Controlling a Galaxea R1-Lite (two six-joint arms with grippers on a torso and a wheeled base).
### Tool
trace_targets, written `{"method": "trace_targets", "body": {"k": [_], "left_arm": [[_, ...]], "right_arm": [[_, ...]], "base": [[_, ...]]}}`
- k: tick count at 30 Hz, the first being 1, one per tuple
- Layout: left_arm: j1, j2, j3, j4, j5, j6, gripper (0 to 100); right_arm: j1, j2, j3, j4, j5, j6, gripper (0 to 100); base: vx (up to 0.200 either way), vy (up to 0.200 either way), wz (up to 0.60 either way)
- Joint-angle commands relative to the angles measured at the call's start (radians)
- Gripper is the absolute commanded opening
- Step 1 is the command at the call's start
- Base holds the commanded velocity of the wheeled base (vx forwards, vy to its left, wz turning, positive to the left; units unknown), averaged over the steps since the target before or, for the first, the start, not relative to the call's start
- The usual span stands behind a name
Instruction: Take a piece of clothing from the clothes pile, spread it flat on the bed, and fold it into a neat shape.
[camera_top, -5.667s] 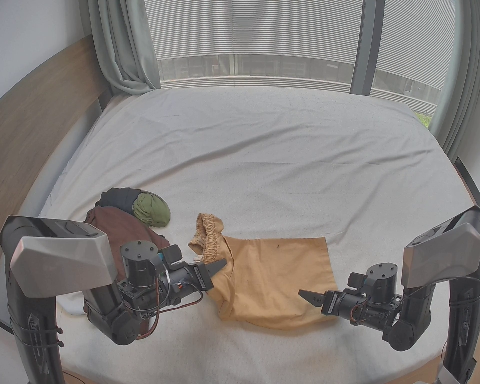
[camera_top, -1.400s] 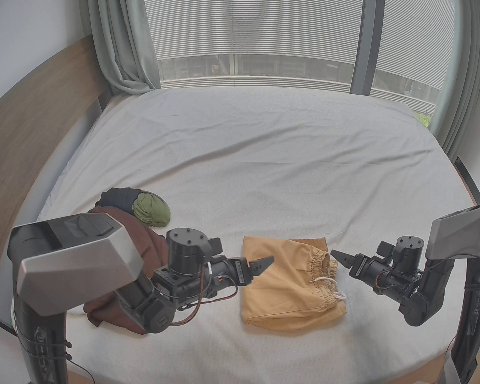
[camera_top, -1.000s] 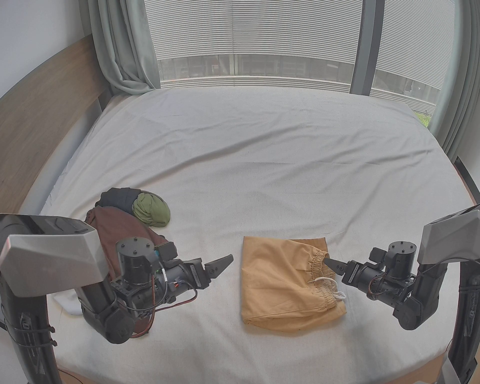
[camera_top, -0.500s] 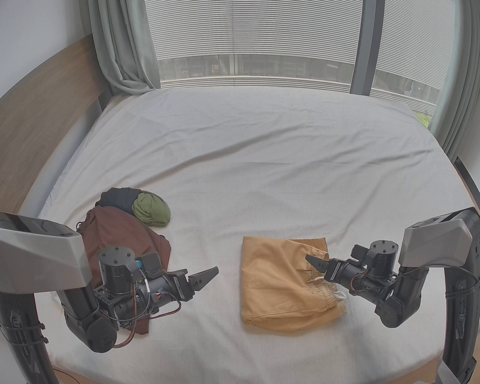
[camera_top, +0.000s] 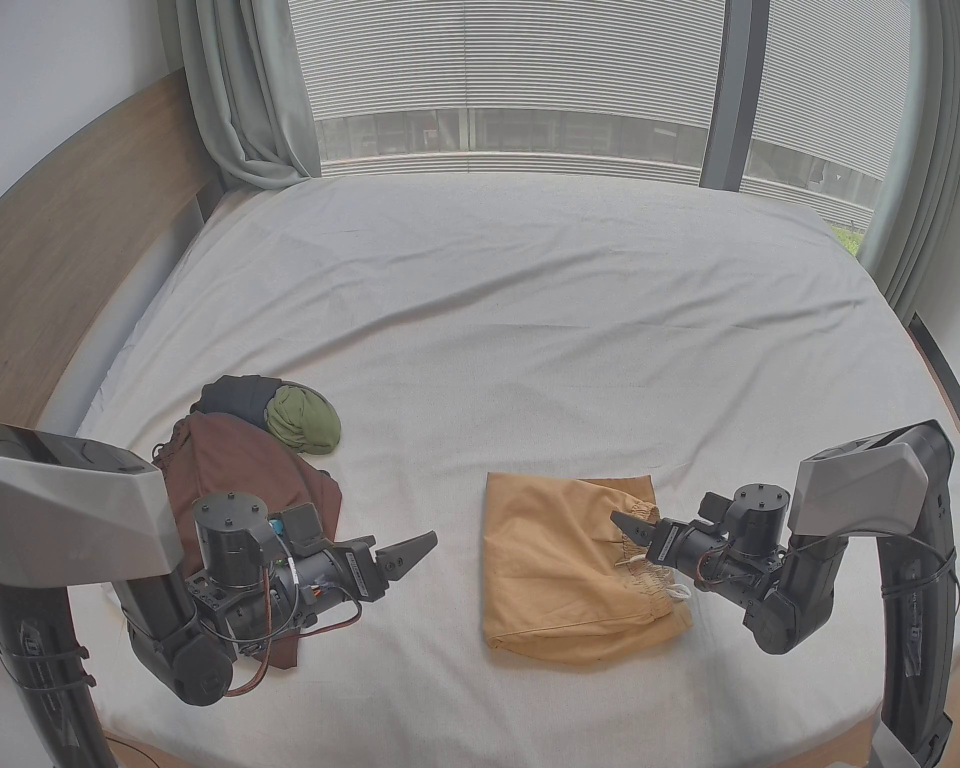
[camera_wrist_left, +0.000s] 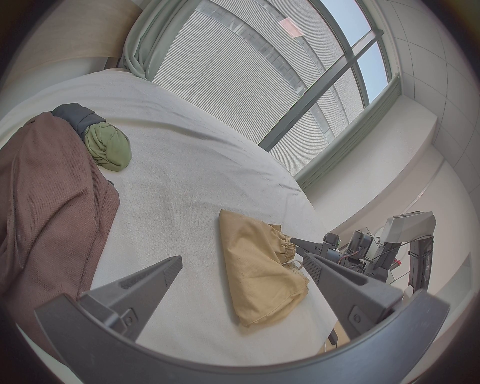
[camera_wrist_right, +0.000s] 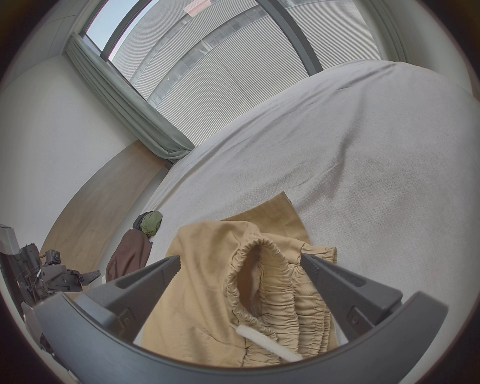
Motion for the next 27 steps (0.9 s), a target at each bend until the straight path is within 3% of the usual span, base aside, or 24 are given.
{"method": "trace_targets", "body": {"k": [1,10,18,27], "left_arm": [[-0.002,0.005,0.001,-0.001,0.000,-0.001,100],[-0.006,0.022,0.001,-0.013,0.000,-0.001,100],[-0.011,0.061,0.001,-0.050,0.002,-0.001,100],[-0.012,0.067,0.000,-0.051,0.000,-0.001,100]], "right_arm": [[-0.001,0.019,-0.007,-0.001,0.000,0.000,0],[-0.018,0.026,-0.018,-0.001,0.000,-0.001,0],[-0.088,0.013,-0.007,0.001,-0.002,-0.053,0],[-0.088,0.026,-0.004,0.001,-0.002,-0.053,0]], "base": [[0.000,0.000,0.00],[0.000,0.000,0.00],[0.000,0.000,0.00],[0.000,0.000,0.00]]}}
